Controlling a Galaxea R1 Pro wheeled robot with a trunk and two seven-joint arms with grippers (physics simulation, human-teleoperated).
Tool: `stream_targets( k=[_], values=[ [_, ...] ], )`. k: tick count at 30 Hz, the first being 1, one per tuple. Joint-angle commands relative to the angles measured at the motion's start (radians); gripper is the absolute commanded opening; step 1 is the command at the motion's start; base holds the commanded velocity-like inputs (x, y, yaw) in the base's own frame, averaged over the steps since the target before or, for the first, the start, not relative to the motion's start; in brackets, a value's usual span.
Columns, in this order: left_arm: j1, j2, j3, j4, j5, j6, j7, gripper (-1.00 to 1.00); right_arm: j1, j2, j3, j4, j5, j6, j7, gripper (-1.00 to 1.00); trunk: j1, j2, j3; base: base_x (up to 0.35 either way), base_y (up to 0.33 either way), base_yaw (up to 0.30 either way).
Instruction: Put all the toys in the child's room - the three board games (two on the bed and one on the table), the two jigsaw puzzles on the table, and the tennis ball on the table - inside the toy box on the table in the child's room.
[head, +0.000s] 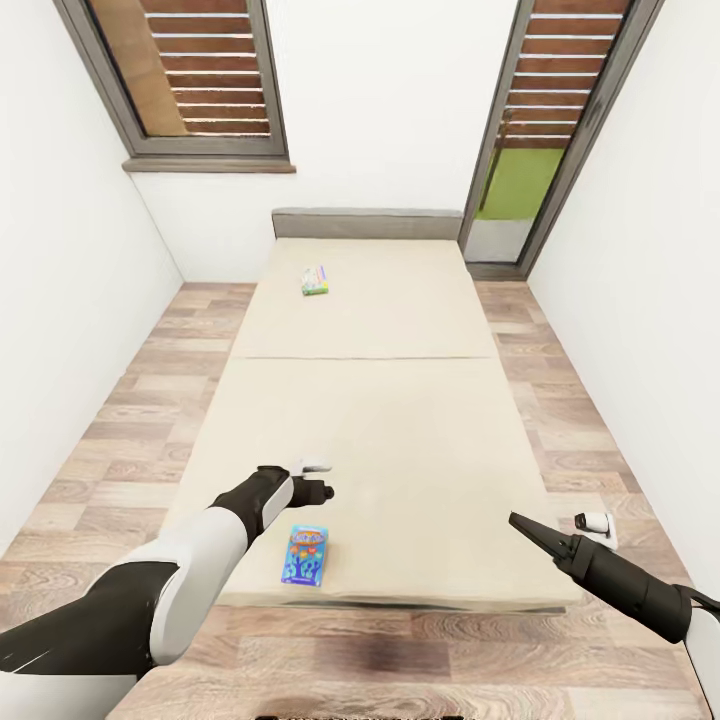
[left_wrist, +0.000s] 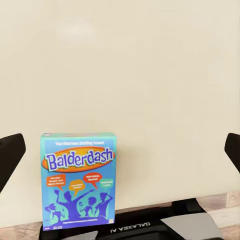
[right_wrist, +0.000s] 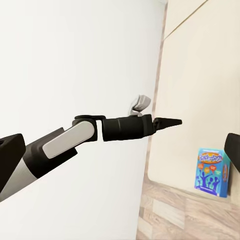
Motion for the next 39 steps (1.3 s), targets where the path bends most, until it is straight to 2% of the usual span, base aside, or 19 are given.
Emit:
stream_targets(
  k=[1,39],
  values=[
    [0.0,0.0,0.005,-0.002,0.0,0.006,-0.002,1.0,-0.001,0.0,-0.001,0.0,0.0,0.004,0.002,1.0,0.0,-0.002,-0.003,0.0,0.0,0.0],
    [0.0,0.0,0.004,-0.002,0.0,0.006,-0.002,1.0,-0.001,0.001,0.0,0.0,0.0,0.004,-0.025,1.0,0.0,-0.002,-0.066,0.035,0.019,0.0]
  ],
)
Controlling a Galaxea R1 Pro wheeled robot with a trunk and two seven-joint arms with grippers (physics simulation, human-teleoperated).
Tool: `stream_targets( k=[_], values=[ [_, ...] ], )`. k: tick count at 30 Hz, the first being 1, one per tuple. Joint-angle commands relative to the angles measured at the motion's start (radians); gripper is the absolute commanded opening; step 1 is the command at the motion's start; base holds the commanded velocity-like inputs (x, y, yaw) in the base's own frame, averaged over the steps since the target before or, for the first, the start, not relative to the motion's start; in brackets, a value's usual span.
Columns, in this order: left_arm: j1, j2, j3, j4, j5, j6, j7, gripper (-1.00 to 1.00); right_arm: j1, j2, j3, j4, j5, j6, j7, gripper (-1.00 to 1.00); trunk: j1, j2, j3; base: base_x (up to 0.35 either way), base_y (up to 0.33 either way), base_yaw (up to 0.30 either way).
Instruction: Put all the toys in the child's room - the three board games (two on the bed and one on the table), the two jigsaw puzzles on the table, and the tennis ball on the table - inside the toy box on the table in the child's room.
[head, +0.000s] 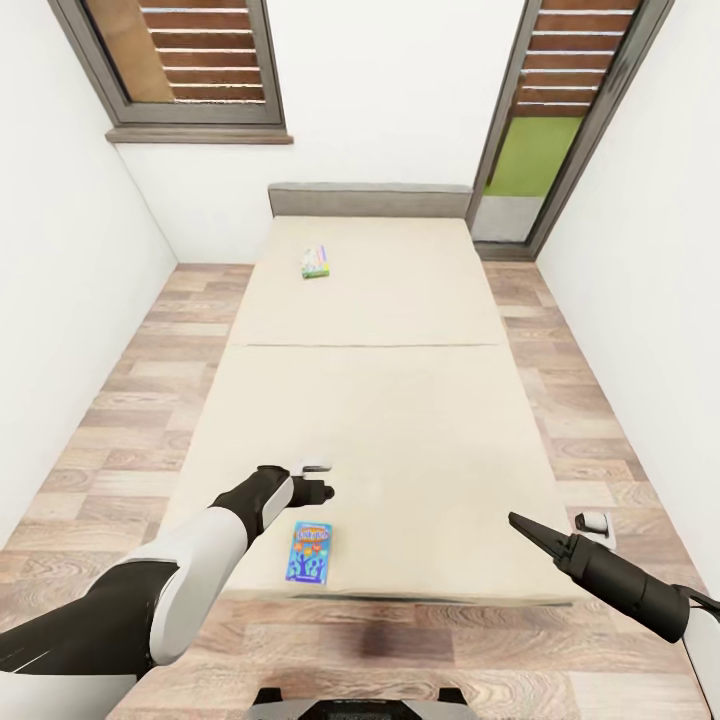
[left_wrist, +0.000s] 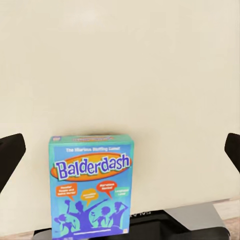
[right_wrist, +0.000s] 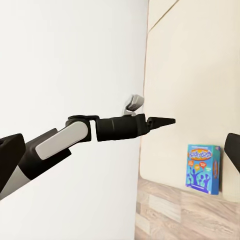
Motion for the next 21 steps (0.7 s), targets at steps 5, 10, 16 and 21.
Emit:
stream_targets(
  k=[5,10,16,21],
  values=[
    [0.0,0.0,0.005,-0.002,0.0,0.006,-0.002,1.0,-0.001,0.0,-0.001,0.0,0.0,0.004,0.003,1.0,0.0,-0.002,-0.01,0.001,0.0,0.0],
    [0.0,0.0,0.005,-0.002,0.0,0.006,-0.002,1.0,-0.001,0.0,-0.001,0.0,0.0,0.004,0.003,1.0,0.0,-0.002,-0.018,0.0,0.0,0.0],
    [0.0,0.0,0.006,-0.002,0.0,0.006,-0.002,1.0,-0.001,0.0,-0.001,0.0,0.0,0.004,0.003,1.0,0.0,-0.002,-0.028,0.0,0.0,0.0],
    [0.0,0.0,0.008,-0.003,0.0,0.006,-0.002,1.0,-0.001,0.0,-0.001,0.0,0.0,0.004,0.003,1.0,0.0,-0.002,-0.036,0.0,0.0,0.0]
  ],
)
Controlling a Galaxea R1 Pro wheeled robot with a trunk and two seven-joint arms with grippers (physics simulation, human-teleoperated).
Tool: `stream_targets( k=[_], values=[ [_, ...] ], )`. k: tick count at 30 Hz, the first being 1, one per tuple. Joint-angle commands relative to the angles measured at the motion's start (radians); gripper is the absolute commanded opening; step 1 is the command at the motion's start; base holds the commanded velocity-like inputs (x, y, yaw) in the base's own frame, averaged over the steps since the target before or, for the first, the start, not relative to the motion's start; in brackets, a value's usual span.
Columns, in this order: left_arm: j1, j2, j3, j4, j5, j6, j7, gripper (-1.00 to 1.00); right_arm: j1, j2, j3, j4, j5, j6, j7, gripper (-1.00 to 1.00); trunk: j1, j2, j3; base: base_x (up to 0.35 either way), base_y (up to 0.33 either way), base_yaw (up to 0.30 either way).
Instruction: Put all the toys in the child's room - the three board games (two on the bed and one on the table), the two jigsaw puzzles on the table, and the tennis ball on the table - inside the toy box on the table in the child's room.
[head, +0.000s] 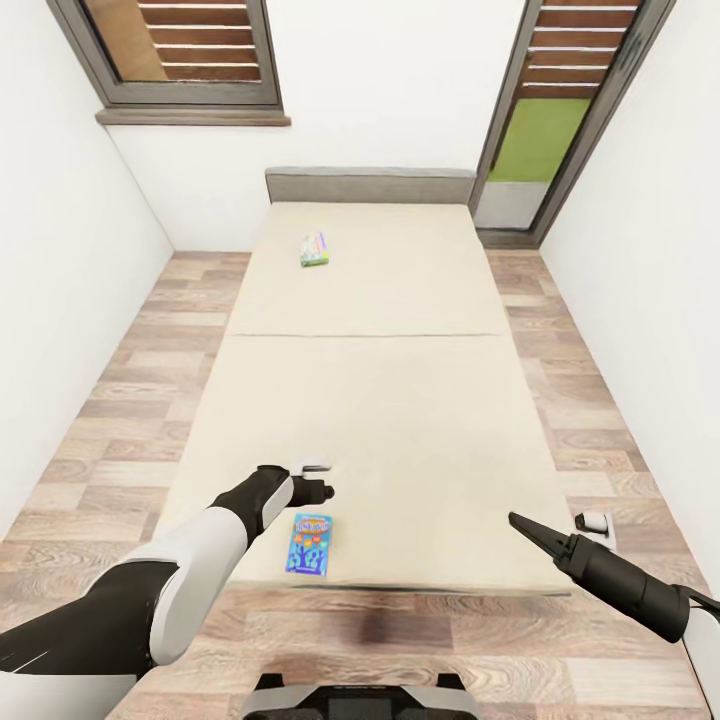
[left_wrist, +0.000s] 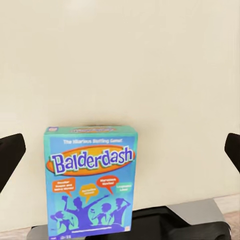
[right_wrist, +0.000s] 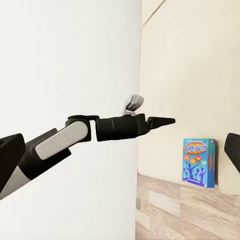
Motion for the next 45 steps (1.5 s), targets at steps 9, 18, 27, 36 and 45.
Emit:
stream_targets(
  k=[9,18,27,36,45],
  values=[
    [-0.001,0.0,0.008,-0.069,-0.001,0.018,0.001,1.0,-0.001,0.0,0.0,0.0,0.0,0.004,0.003,1.0,0.0,-0.002,-0.016,0.0,0.0,0.0],
    [-0.003,0.001,0.01,-0.099,-0.002,0.021,0.006,1.0,-0.001,0.0,0.0,0.0,0.0,0.004,0.003,1.0,0.0,-0.002,-0.031,0.0,0.0,0.0],
    [-0.004,0.001,0.009,-0.108,-0.002,0.012,0.008,1.0,-0.001,0.0,0.0,0.0,0.0,0.004,0.003,1.0,0.0,-0.002,-0.046,0.0,0.0,0.0],
    [-0.004,0.001,0.01,-0.109,-0.002,0.009,0.009,1.0,-0.001,0.0,0.0,0.0,0.0,0.004,0.003,1.0,0.0,-0.002,-0.061,0.0,0.0,0.0],
    [-0.004,0.001,0.01,-0.11,-0.002,0.007,0.009,1.0,-0.001,0.0,0.0,0.0,0.0,0.004,0.003,1.0,0.0,-0.002,-0.075,0.0,0.0,0.0]
  ],
)
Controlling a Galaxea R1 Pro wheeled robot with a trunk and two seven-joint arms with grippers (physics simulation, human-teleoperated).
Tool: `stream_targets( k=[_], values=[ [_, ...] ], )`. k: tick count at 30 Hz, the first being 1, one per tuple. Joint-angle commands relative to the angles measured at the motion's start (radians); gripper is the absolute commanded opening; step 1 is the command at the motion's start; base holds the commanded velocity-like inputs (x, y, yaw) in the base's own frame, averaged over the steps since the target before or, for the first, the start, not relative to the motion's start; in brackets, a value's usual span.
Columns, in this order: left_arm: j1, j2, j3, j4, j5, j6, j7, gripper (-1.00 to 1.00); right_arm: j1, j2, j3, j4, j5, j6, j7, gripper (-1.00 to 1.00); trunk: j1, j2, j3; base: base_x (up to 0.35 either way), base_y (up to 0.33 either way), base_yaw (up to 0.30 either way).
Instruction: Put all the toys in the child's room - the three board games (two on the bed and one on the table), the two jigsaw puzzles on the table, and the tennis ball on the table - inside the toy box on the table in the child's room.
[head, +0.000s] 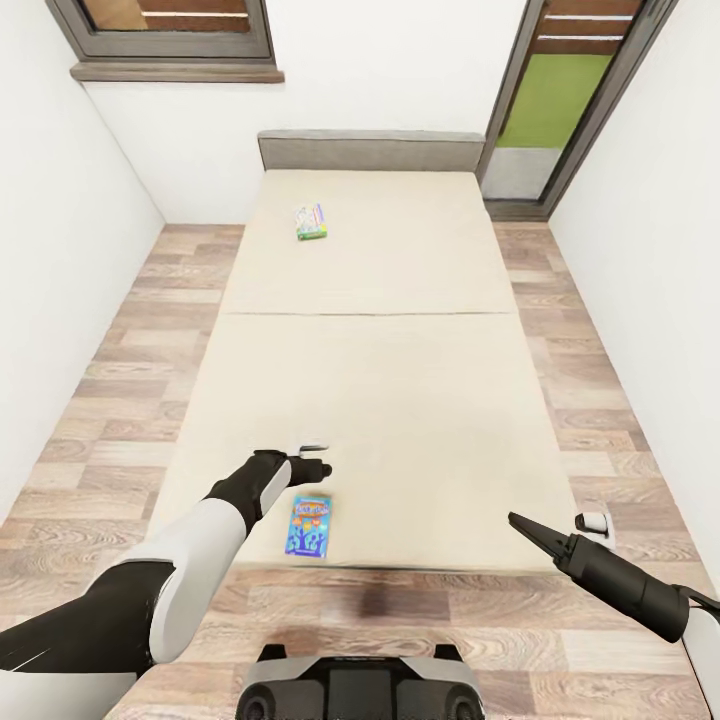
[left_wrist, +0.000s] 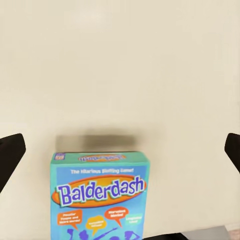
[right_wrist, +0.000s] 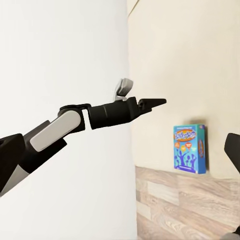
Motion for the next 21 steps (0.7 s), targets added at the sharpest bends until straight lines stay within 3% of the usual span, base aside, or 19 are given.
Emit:
stream_targets(
  k=[1,11,21],
  values=[
    [0.0,-0.001,0.006,-0.002,0.0,0.006,-0.002,1.0,-0.001,0.0,-0.001,0.0,0.0,0.004,0.003,1.0,0.0,-0.002,-0.003,0.0,0.0,0.0],
    [0.0,0.0,0.006,-0.003,0.0,0.004,-0.002,1.0,-0.001,0.0,-0.001,0.0,0.0,0.004,0.003,1.0,0.0,-0.002,-0.019,0.0,0.0,0.0],
    [0.0,0.0,0.004,-0.003,-0.002,-0.042,-0.002,1.0,-0.001,0.0,-0.001,0.0,0.0,0.004,0.003,1.0,0.0,-0.002,-0.036,0.0,0.0,0.0]
  ],
)
